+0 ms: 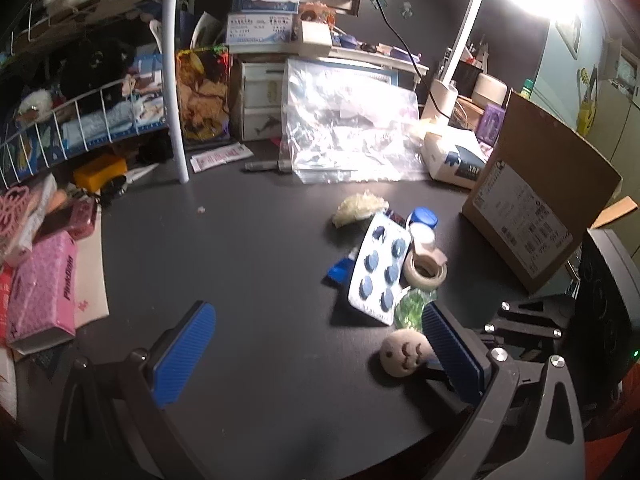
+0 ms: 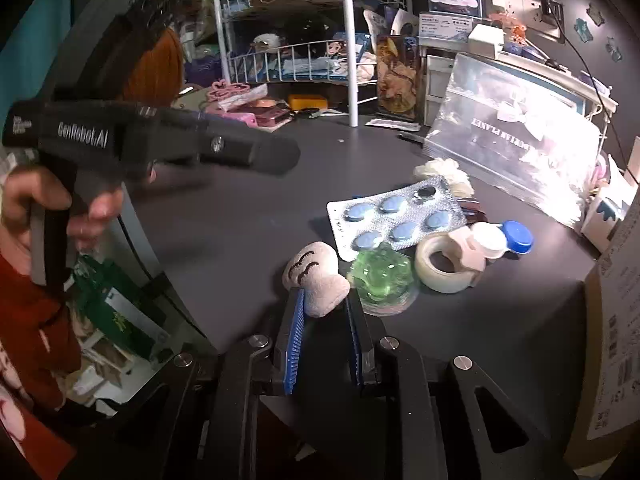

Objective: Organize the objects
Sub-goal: 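Grasp the white plush toy with the right gripper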

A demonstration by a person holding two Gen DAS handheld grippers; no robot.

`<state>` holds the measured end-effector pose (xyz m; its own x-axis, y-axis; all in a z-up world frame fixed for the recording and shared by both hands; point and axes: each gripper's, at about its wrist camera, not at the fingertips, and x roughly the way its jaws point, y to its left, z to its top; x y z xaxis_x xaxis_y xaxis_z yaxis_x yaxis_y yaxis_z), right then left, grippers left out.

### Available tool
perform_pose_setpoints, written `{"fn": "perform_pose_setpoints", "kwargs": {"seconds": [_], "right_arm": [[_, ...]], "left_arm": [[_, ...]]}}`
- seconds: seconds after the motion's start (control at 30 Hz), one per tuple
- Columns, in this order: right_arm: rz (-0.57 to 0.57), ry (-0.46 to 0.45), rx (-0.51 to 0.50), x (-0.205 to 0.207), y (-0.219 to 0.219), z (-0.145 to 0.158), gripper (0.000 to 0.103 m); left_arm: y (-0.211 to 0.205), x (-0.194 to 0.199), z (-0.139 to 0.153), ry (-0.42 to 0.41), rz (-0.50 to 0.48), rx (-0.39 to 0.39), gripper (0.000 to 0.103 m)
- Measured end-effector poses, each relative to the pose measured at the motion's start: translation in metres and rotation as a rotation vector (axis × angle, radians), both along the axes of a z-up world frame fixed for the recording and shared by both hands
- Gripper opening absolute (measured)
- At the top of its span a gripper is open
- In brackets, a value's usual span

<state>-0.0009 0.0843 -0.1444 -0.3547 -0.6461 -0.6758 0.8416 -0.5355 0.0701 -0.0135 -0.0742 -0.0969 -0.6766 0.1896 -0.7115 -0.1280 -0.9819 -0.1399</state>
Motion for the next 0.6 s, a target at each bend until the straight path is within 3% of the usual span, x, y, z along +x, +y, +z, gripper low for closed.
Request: {"fn": "perform_pose_setpoints", "kwargs": {"seconds": [0.07,0.1,0.13,0.2,0.27,0.33,0.43,0.47,0.6], "right_arm": [[0.011,-0.001,0.002,0.001,-0.003,0.000,0.015],[0.019,0.008,0.008,0.002,-0.006,0.000,0.020],[0.023,0.016,0.011,0.003,-0.008,-0.001,0.033],[0.030,0.034,0.013,0.004,-0.012,0.000,0.040],[0.034,0.052,0.022,0.005,-0.017,-0.001,0.040],[0.052,0.055,0.025,0.004,-0.021,-0.002,0.022],[0.044,0.071,0.034,0.005,-0.023,-0.001,0.015],[0.048,0.064,0.021,0.004,-0.022,0.002,0.015],[0.060,0.055,-0.032,0.003,-0.018,0.021,0.015]], "left_arm": [[-0.002,0.003,-0.004,-0.013,0.000,0.002,0.103],[-0.003,0.004,-0.005,-0.018,-0.002,0.004,0.102],[-0.005,0.006,-0.007,-0.024,-0.005,0.011,0.102],[-0.006,0.009,-0.009,-0.029,-0.014,0.027,0.102],[-0.008,0.011,-0.009,-0.036,-0.027,0.048,0.102],[-0.008,0.011,-0.009,-0.048,-0.045,0.073,0.102],[-0.004,0.011,-0.007,-0.073,-0.090,0.089,0.097],[-0.003,0.011,-0.005,-0.078,-0.108,0.098,0.090],[0.005,0.011,0.017,-0.083,-0.206,0.156,0.081]]}}
